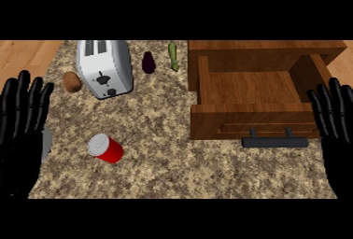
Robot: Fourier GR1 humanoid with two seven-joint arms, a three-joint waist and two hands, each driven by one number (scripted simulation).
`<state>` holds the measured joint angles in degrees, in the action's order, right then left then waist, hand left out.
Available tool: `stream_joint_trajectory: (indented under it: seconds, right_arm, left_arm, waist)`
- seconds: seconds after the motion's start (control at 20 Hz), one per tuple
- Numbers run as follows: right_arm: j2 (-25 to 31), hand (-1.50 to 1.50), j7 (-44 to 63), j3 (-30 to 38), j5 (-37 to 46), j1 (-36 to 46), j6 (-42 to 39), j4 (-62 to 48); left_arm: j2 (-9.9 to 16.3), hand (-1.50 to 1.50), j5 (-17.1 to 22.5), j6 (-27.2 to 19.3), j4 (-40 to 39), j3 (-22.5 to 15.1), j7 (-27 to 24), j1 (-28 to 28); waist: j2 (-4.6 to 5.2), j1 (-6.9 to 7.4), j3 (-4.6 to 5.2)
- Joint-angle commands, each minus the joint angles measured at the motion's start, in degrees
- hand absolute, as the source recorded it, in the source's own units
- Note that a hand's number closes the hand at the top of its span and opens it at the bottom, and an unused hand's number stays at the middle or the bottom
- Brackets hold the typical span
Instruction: Pick up the can, place it into the drawer and close the drawer
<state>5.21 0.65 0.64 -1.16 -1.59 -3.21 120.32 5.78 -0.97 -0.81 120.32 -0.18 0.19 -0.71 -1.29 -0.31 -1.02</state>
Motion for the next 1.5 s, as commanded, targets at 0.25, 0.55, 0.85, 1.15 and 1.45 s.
stream_joint_trajectory:
  seconds: [0.25, 0.55, 0.85, 1.15, 1.45]
  right_arm:
    - [-4.05, -1.50, -4.14, -2.37, 3.30, -2.87, 2.81, 1.39]
    - [-1.66, -1.50, 13.29, 3.82, 0.96, -1.39, 6.47, -0.61]
    - [-1.21, -1.50, 10.89, 6.07, -0.53, -3.77, 5.01, -1.75]
    - [0.15, -1.50, 10.03, 8.30, -2.23, -2.48, 3.20, -2.66]
    - [2.30, -1.50, 11.32, 11.07, -5.43, -3.26, 0.75, -0.29]
  left_arm:
    - [6.59, -1.50, 18.99, 15.23, 7.32, 7.68, -2.78, 12.60]
    - [6.39, -1.50, 17.90, 8.01, 3.12, 9.86, 14.29, 15.64]
    - [6.50, -1.50, 23.19, 12.20, 5.92, 15.55, 15.94, 18.80]
    - [7.39, -1.50, 23.49, 11.55, 1.12, 16.89, 20.21, 9.55]
    - [0.84, -1.50, 14.57, 12.34, 2.53, 9.18, 16.22, 16.60]
  waist:
    - [1.09, 0.89, 1.07]
    - [1.25, 0.68, 1.04]
    - [1.20, 0.54, 1.03]
    - [1.26, 0.31, 1.02]
    - [1.20, 0.39, 1.02]
